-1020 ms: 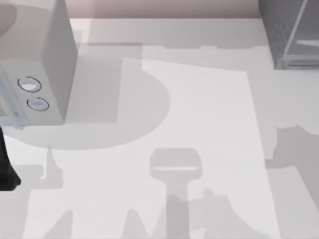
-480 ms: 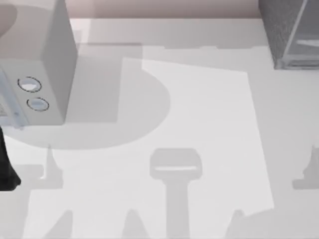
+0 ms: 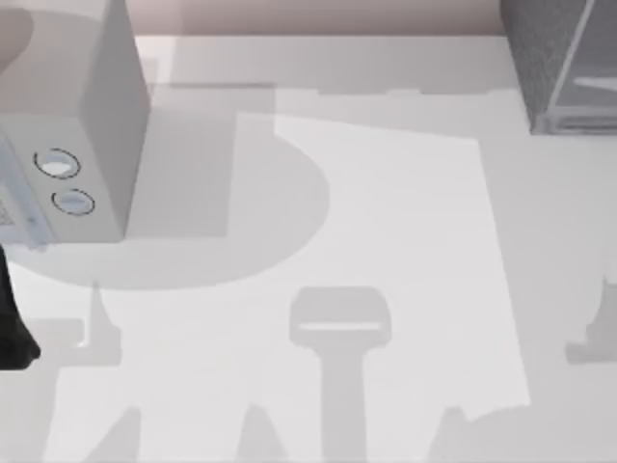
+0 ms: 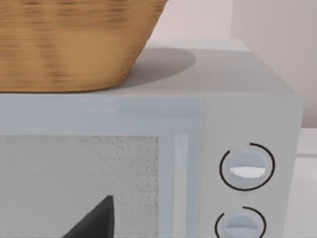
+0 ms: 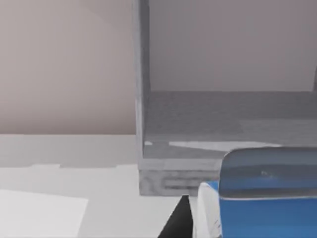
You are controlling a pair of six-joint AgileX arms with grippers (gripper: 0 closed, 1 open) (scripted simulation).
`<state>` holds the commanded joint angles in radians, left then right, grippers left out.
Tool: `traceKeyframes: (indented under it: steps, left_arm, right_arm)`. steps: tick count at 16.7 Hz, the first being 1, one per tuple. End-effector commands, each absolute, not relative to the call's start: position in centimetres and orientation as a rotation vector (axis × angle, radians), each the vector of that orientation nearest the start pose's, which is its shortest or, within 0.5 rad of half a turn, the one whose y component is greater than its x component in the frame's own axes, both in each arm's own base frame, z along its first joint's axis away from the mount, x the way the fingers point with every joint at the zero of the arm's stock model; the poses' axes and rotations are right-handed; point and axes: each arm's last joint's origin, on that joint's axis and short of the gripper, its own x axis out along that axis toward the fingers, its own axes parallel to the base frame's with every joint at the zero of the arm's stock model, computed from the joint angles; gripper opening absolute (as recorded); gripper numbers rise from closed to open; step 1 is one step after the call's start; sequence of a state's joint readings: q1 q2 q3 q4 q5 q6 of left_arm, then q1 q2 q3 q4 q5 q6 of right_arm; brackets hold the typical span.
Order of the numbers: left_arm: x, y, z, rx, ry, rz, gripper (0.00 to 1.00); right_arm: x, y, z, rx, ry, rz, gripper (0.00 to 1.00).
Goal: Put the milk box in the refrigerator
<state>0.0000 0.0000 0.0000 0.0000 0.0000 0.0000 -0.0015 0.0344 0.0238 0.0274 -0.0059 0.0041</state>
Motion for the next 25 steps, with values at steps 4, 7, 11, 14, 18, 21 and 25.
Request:
traceKeyframes:
  steps: [4,7,11,14,18,21,25]
  left_arm:
    - [10.6,-0.1,16.0,0.000,0.000,0.000,1.00]
    - [10.6,-0.1,16.0,0.000,0.000,0.000,1.00]
    - [10.6,-0.1,16.0,0.000,0.000,0.000,1.00]
    - [10.6,-0.1,16.0,0.000,0.000,0.000,1.00]
    - [10.6,-0.1,16.0,0.000,0.000,0.000,1.00]
    - [10.6,-0.1,16.0,0.000,0.000,0.000,1.00]
    - [10.6,-0.1,16.0,0.000,0.000,0.000,1.00]
  right_arm:
    - [11.6,-0.4,20.6,-0.001,-0.086,0.004,0.00]
    - [14.1,-0.9,24.1,-0.009,-0.122,-0.001,0.00]
    - [21.2,-2.4,26.2,-0.015,-0.087,-0.006,0.00]
    - [28.3,-4.4,24.0,-0.008,-0.019,-0.006,0.00]
    - [35.5,-7.3,18.3,0.004,0.027,-0.003,0.00]
    - [38.6,-9.0,14.3,0.006,0.022,0.000,0.00]
    - [40.3,-10.3,11.3,0.003,0.003,0.003,0.00]
